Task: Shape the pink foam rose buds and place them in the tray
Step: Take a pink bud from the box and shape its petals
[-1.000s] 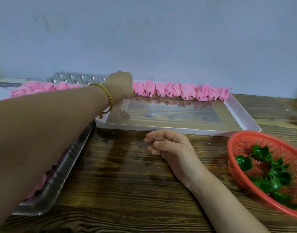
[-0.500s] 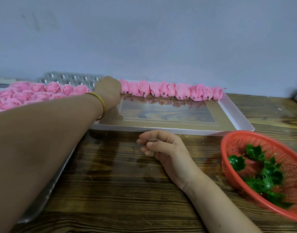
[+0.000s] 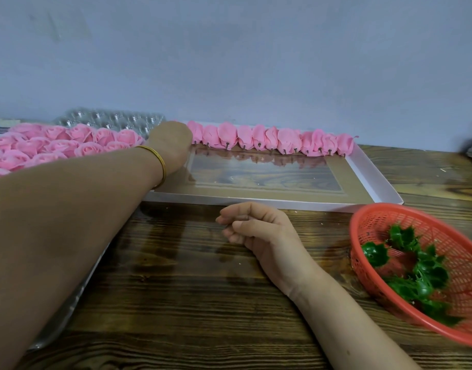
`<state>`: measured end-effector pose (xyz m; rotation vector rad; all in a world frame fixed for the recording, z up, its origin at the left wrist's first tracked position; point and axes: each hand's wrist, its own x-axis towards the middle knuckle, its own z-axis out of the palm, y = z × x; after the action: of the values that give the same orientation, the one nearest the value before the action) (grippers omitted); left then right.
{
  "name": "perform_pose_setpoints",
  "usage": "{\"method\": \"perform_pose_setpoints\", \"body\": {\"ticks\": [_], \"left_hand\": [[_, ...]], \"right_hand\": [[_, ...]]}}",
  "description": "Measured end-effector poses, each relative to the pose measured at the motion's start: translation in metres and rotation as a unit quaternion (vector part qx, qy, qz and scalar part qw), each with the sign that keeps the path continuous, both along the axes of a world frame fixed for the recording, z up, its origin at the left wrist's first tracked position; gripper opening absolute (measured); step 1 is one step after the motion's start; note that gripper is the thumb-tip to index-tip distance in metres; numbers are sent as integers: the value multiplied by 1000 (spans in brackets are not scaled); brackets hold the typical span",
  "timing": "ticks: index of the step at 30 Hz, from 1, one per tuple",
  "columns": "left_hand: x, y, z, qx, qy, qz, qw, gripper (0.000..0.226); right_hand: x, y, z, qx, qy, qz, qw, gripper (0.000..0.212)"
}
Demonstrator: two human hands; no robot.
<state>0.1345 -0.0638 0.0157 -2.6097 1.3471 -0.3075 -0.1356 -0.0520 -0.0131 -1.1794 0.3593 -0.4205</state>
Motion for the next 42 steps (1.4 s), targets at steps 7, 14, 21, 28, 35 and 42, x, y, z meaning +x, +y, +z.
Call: {"method": "perform_pose_setpoints", "body": {"ticks": [7,14,21,28,35,42], "left_hand": [[2,0,-2,-7,-21,1,1000,30],[0,2,-2,-26,-19,15,999,28],[-2,4,-2,-47,-16,14,999,29],[0,9,0,-94,29,9,995,25],[-1,14,5,-140,61,15,988,26],[-3,20,18,-195,112,24,974,21]], "right_hand": [[0,0,0,-1,-1,2,1000,25],[1,0,0,3,-4,-1,1000,25],[1,-1,0,7,-4,1,1000,26],[0,-1,0,6,0,-1,1000,28],[0,0,0,6,1,-2,1000,27],[0,-1,0,7,0,-1,1000,27]]}}
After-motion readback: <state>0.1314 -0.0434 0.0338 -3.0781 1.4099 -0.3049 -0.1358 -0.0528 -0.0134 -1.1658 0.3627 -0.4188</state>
